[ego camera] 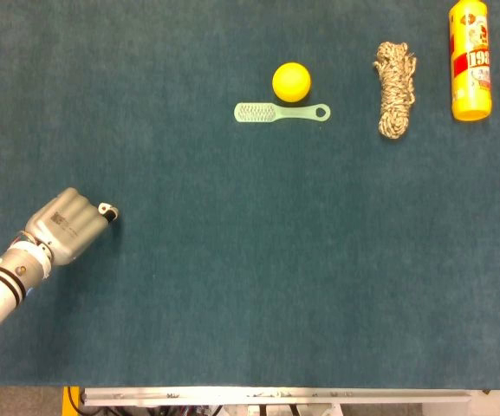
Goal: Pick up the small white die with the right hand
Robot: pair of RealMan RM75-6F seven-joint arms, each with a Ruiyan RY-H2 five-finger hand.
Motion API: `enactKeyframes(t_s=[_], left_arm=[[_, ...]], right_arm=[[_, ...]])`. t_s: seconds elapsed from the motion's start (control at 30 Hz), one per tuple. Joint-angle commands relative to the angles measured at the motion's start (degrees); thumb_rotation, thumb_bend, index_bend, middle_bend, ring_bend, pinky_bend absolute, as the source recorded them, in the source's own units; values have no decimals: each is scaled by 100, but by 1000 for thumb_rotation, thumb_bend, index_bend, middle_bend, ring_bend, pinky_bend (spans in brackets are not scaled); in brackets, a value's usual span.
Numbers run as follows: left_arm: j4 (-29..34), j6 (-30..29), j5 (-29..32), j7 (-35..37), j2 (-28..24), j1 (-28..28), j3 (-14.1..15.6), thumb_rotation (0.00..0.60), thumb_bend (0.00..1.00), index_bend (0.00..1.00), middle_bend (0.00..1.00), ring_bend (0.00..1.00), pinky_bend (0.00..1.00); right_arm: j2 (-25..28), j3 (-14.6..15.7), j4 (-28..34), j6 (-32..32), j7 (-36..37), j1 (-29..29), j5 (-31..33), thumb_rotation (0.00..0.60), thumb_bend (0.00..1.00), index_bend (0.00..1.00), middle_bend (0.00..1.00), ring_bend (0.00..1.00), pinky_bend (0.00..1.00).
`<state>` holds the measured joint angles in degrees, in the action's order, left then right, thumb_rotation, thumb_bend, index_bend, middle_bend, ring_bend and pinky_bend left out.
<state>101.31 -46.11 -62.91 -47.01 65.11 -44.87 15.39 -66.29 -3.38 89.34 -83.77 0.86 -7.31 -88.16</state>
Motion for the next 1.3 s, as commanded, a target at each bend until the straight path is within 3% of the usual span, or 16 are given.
enactKeyframes(t_s=[0.03,1.13,1.3], left_arm=[[-11,-7,23,-3,-9,12,2,600,1000,154,1000,891,868],[-37,-147,80,127,-256,184,-60,600,1000,155,1000,892,870],[92,-472,-357,624,-303,365,-227,600,1000,155,1000,879,868]], right_arm=[[-2,-1,-1,-7,-4,2,-1,600,338,743,505,448,559],[-22,14,11,33,-79,-9,1,600,338,742,506,448,559],[0,6,25,-14,-53,6,-13,600,338,743,506,448,559]])
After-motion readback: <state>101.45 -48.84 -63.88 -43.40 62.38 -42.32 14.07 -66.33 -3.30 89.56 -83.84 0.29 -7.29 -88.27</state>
